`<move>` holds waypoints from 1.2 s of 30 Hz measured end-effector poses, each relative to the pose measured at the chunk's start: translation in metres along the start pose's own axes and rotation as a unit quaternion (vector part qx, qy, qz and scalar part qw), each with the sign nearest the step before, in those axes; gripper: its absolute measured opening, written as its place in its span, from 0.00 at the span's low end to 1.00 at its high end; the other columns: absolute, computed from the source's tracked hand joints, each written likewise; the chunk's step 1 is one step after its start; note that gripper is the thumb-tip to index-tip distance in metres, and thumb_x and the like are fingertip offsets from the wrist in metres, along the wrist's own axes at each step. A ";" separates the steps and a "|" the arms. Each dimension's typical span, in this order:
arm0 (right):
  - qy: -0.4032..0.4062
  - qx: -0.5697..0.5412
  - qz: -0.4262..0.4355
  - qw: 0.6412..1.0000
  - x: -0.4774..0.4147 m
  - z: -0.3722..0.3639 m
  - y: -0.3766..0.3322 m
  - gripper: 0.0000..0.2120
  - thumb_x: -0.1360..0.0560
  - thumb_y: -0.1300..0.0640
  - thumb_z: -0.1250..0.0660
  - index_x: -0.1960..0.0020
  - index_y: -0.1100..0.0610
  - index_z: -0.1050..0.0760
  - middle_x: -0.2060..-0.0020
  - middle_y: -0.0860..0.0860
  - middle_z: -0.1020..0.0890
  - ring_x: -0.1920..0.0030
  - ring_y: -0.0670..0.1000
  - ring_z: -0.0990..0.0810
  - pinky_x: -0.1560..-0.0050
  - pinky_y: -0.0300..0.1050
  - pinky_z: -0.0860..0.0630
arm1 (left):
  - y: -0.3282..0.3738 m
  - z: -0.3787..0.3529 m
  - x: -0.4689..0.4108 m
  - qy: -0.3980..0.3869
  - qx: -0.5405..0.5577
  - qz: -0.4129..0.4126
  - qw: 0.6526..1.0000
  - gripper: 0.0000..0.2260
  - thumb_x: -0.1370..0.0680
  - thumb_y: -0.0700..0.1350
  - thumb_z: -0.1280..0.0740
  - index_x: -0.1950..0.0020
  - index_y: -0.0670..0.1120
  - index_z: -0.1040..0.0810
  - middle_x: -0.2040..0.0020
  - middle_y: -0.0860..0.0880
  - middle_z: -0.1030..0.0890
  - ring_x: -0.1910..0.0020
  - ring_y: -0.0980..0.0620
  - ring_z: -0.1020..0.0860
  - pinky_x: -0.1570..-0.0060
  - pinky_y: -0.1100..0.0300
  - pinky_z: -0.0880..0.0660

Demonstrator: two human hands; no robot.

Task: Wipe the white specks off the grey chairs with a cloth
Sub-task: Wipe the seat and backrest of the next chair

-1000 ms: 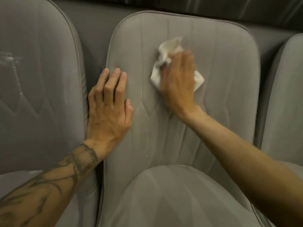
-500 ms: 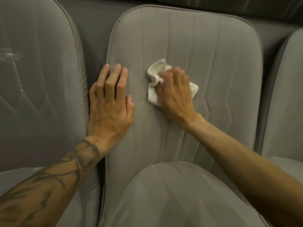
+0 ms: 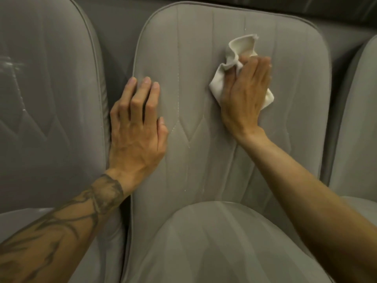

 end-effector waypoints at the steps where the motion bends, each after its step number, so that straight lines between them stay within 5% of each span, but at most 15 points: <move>1: 0.012 -0.003 -0.025 1.000 0.005 -0.001 -0.010 0.12 0.19 0.54 0.39 0.49 0.64 0.26 0.51 0.63 0.23 0.51 0.62 0.25 0.47 0.57 0.28 | 0.000 0.000 0.000 0.001 0.001 0.001 1.000 0.29 0.19 0.45 0.39 0.17 0.42 0.39 0.19 0.42 0.37 0.18 0.39 0.41 0.24 0.41 0.38; 3: -0.032 -0.019 0.017 0.999 0.036 -0.007 -0.038 0.12 0.19 0.57 0.39 0.46 0.66 0.25 0.50 0.66 0.22 0.48 0.66 0.23 0.43 0.60 0.29 | 0.001 0.000 0.000 0.003 0.000 0.000 1.000 0.29 0.19 0.45 0.39 0.18 0.42 0.39 0.19 0.42 0.36 0.18 0.40 0.41 0.24 0.42 0.38; 7: -0.144 -0.102 0.143 0.974 0.054 -0.002 -0.053 0.10 0.21 0.55 0.37 0.49 0.63 0.24 0.53 0.61 0.23 0.52 0.60 0.26 0.51 0.55 0.30 | 0.002 0.002 -0.001 0.000 0.001 0.004 1.000 0.29 0.19 0.45 0.39 0.18 0.41 0.38 0.19 0.41 0.36 0.18 0.40 0.41 0.24 0.42 0.37; 13: -0.012 -0.083 0.088 0.993 0.004 -0.018 -0.063 0.12 0.18 0.51 0.42 0.48 0.60 0.27 0.52 0.59 0.23 0.52 0.56 0.32 0.51 0.53 0.30 | 0.001 0.002 -0.001 0.003 0.002 0.000 1.000 0.30 0.20 0.45 0.38 0.18 0.42 0.38 0.19 0.42 0.36 0.18 0.40 0.41 0.23 0.43 0.38; 19: -0.189 -0.127 0.256 0.939 0.090 0.000 -0.054 0.10 0.20 0.56 0.36 0.48 0.63 0.23 0.51 0.61 0.21 0.53 0.60 0.26 0.53 0.56 0.29 | 0.003 0.005 -0.002 -0.005 0.014 0.007 1.000 0.32 0.23 0.42 0.38 0.18 0.41 0.38 0.18 0.42 0.36 0.17 0.40 0.41 0.23 0.43 0.37; 26: -0.045 -0.119 0.087 0.988 0.055 -0.020 -0.058 0.07 0.19 0.55 0.39 0.46 0.59 0.30 0.51 0.58 0.24 0.51 0.58 0.27 0.50 0.54 0.29 | 0.002 0.005 -0.003 0.004 0.017 -0.001 1.000 0.33 0.25 0.41 0.38 0.18 0.41 0.37 0.19 0.41 0.35 0.18 0.39 0.40 0.22 0.46 0.40; 32: -0.210 -0.133 0.229 0.941 0.166 0.007 -0.040 0.10 0.22 0.56 0.36 0.44 0.58 0.33 0.51 0.62 0.19 0.51 0.58 0.29 0.50 0.53 0.30 | 0.003 0.005 -0.003 0.007 0.008 -0.001 1.000 0.32 0.24 0.41 0.38 0.18 0.41 0.37 0.19 0.42 0.35 0.18 0.40 0.40 0.24 0.45 0.37; 36: -0.077 -0.069 0.147 0.984 0.078 -0.015 -0.025 0.08 0.19 0.54 0.40 0.43 0.58 0.34 0.51 0.62 0.23 0.51 0.58 0.31 0.49 0.54 0.33 | 0.003 0.004 -0.003 0.005 0.007 -0.001 1.000 0.32 0.23 0.42 0.38 0.18 0.42 0.38 0.18 0.43 0.36 0.18 0.40 0.41 0.24 0.45 0.37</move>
Point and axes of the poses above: each hand's wrist, its own x-axis away from the middle knuckle, its own z-axis out of the back of the hand, y = z × x, the point moved 4 cm from there along -x, towards the middle knuckle
